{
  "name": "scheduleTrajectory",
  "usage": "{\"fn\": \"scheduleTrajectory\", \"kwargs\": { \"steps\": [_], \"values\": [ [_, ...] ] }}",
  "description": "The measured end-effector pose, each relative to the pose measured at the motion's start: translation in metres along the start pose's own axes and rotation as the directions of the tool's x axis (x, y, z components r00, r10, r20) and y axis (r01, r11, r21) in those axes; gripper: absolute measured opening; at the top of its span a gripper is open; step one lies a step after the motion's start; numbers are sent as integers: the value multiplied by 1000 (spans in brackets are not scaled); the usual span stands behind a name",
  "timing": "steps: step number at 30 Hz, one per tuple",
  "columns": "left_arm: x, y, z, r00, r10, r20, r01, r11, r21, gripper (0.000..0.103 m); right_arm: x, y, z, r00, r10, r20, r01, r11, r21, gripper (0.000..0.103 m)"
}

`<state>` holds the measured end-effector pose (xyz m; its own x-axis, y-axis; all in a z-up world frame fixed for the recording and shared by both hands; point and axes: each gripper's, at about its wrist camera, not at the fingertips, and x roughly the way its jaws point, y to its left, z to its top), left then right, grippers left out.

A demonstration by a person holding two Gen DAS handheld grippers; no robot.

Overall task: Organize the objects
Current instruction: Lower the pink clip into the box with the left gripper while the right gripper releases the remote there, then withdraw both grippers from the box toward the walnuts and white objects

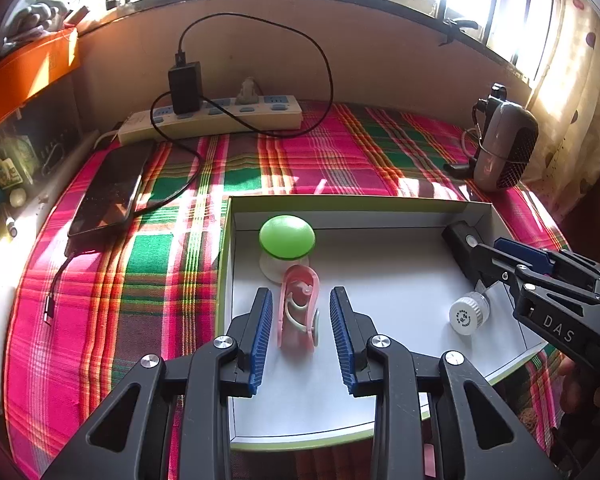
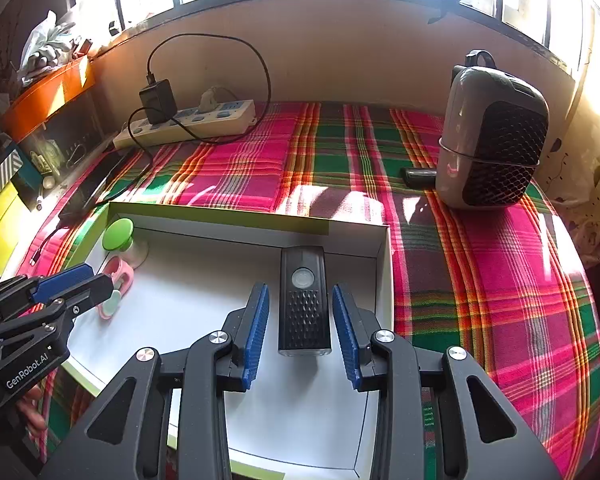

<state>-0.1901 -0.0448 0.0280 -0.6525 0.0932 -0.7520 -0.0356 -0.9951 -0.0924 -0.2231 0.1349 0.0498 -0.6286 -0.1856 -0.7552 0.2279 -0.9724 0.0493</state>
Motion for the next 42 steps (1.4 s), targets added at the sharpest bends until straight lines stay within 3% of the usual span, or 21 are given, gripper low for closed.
{"fn": "scheduleTrajectory", "kwargs": {
  "steps": [2,5,19,32,36,42],
  "values": [
    [-5,1,-2,1000,-3,8,3,1000,-2,28,-4,1,-1,1000,1,4,-1,1000,4,36],
    [-12,1,-4,1000,-6,14,6,1000,-2,28,-11,3,-4,1000,6,16,-6,1000,2,45],
    [-49,2,-30,999,-25,47,25,1000,-4,28,-49,8,-29,998,11,54,-12,1000,9,46],
    [-68,-4,-65,993,-117,22,118,993,-3,28,-76,6,-61,997,20,69,-21,1000,14,46],
    [-70,-4,-75,989,-146,6,146,989,-20,34,-81,5,-71,997,27,70,-29,999,25,46],
    [-72,-5,-85,983,-186,-12,185,982,-37,35,-87,4,-85,997,28,67,-30,999,21,46]
  ]
}}
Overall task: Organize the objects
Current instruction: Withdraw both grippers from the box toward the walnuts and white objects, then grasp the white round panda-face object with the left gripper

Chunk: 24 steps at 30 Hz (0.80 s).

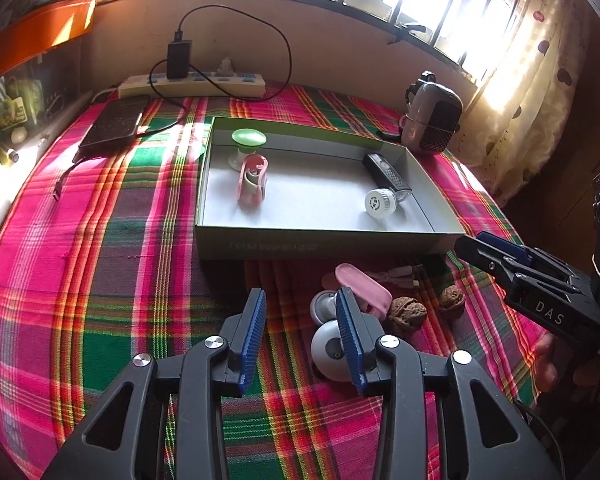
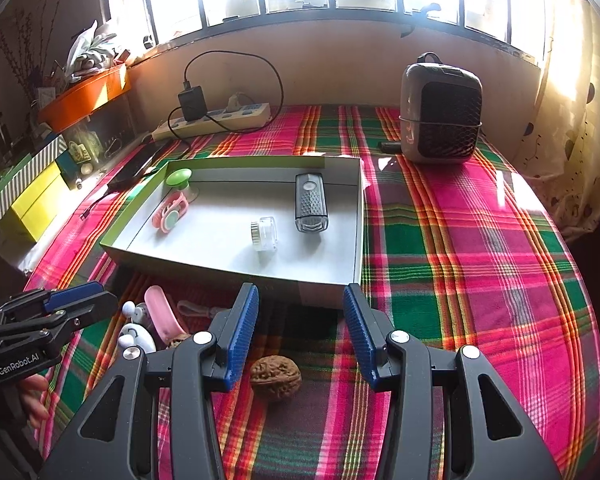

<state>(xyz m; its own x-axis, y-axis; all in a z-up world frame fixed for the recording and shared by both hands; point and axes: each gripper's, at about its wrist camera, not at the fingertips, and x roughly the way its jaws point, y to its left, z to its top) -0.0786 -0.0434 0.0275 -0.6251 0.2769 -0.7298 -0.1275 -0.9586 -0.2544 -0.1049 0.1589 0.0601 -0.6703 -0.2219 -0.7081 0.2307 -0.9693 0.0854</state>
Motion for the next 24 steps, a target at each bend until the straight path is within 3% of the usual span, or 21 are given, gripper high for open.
{"fn": "scheduleTrajectory", "kwargs": {
  "steps": [8,24],
  "values": [
    [4,-7,-9,997,-64,-32,64,998,-5,37,-3,-9,-17,1000,7,-21,-7,1000,23,46],
    [18,-24,-17,993,-76,-89,77,997,11,37,-2,-13,-25,999,27,-35,-26,999,36,46]
  ]
}}
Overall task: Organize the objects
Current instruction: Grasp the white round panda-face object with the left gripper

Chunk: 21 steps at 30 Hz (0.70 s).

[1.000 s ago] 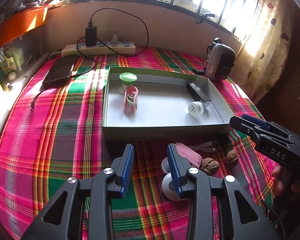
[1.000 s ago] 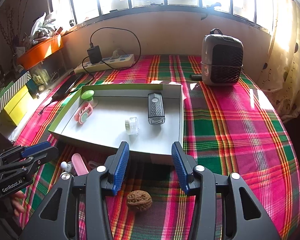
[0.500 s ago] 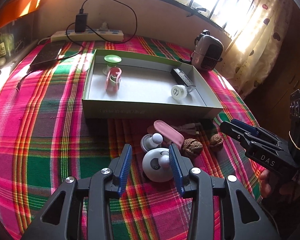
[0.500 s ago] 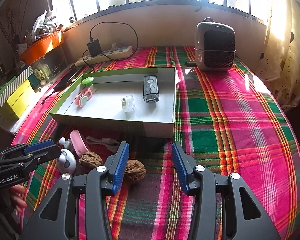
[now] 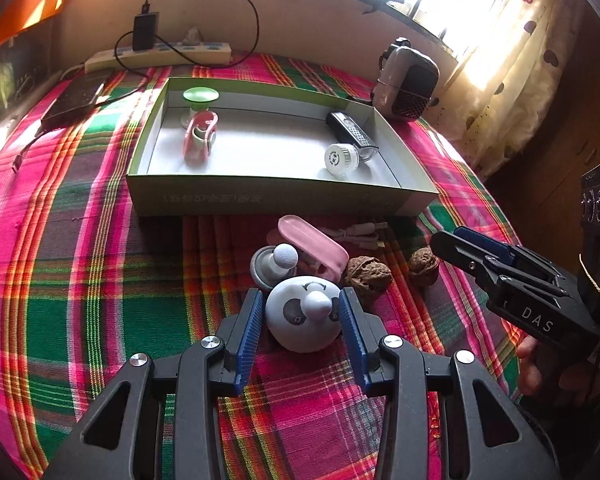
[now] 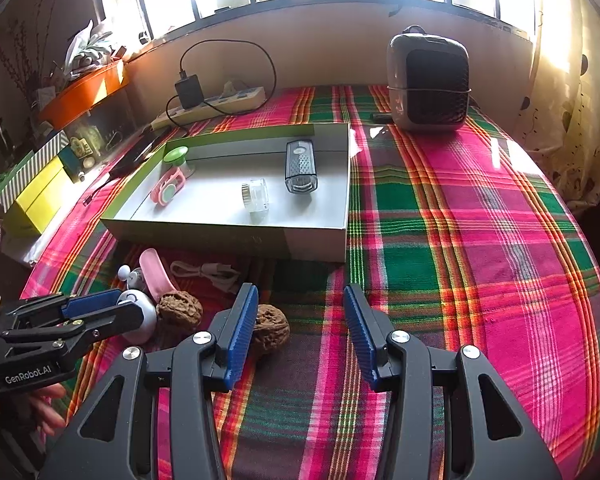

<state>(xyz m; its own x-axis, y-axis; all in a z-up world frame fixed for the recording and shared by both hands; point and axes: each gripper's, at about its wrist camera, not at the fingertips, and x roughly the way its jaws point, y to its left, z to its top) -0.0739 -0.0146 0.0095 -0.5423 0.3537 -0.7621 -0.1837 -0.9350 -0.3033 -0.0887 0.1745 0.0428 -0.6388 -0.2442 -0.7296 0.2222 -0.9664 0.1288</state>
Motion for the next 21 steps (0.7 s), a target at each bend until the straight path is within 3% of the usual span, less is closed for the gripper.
{"fn": "scheduleTrajectory", "kwargs": {
  "steps": [12,21],
  "values": [
    [5,-8,2,999,45,-7,-45,999,14,37,0,-1,-5,1000,2,-4,-2,1000,-2,46],
    [1,-4,1,999,34,2,-34,999,-4,32,-2,3,-7,1000,14,-1,-14,1000,-10,46]
  ]
}}
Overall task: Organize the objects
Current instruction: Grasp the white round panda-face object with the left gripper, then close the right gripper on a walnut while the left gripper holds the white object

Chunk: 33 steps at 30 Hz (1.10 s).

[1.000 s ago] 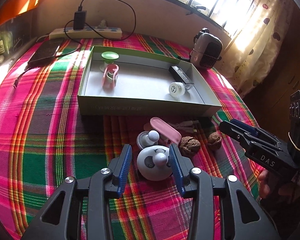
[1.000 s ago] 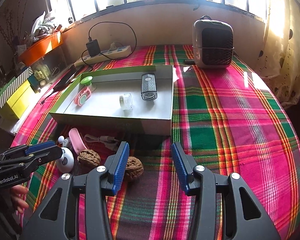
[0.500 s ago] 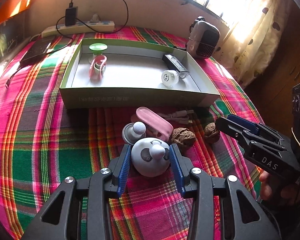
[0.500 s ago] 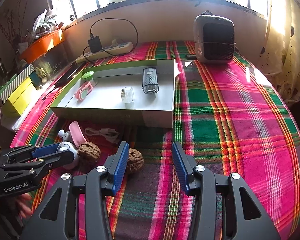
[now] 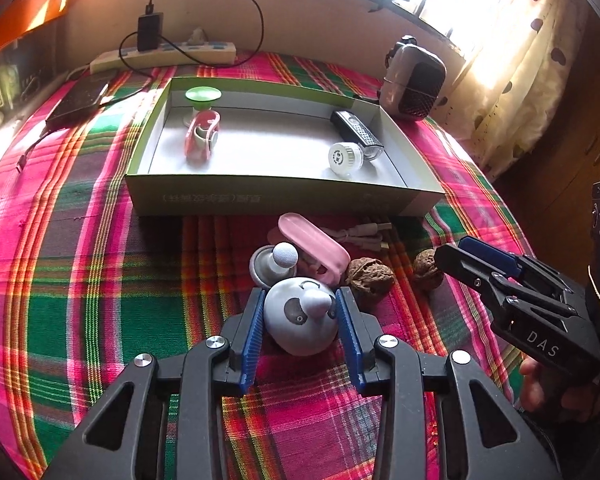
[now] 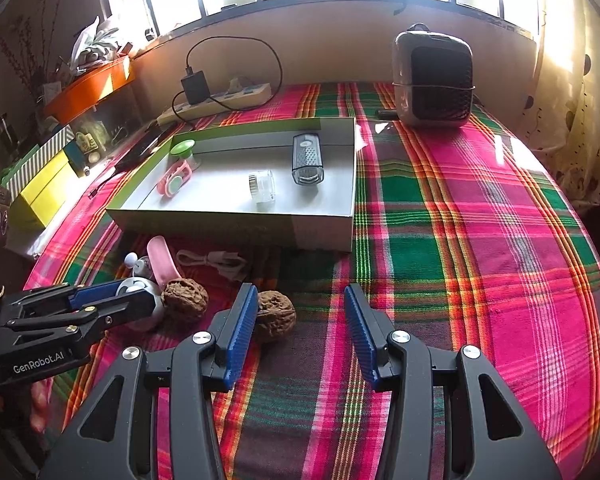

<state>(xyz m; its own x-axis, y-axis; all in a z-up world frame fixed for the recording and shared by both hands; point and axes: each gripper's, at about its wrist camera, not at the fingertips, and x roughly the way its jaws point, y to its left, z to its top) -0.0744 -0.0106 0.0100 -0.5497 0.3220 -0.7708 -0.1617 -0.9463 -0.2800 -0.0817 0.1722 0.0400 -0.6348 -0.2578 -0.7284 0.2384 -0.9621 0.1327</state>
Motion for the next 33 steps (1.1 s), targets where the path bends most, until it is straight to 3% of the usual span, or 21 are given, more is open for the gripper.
{"fn": "scheduleTrajectory", "kwargs": {
  "steps": [13,33],
  "values": [
    [-12,16,-7,999,18,34,-17,999,-38,29,7,12,-4,1000,10,-25,-11,1000,-28,46],
    [-15,31,-8,998,32,56,-27,996,-81,29,21,21,-6,997,-45,-69,40,996,-77,46]
  ]
}}
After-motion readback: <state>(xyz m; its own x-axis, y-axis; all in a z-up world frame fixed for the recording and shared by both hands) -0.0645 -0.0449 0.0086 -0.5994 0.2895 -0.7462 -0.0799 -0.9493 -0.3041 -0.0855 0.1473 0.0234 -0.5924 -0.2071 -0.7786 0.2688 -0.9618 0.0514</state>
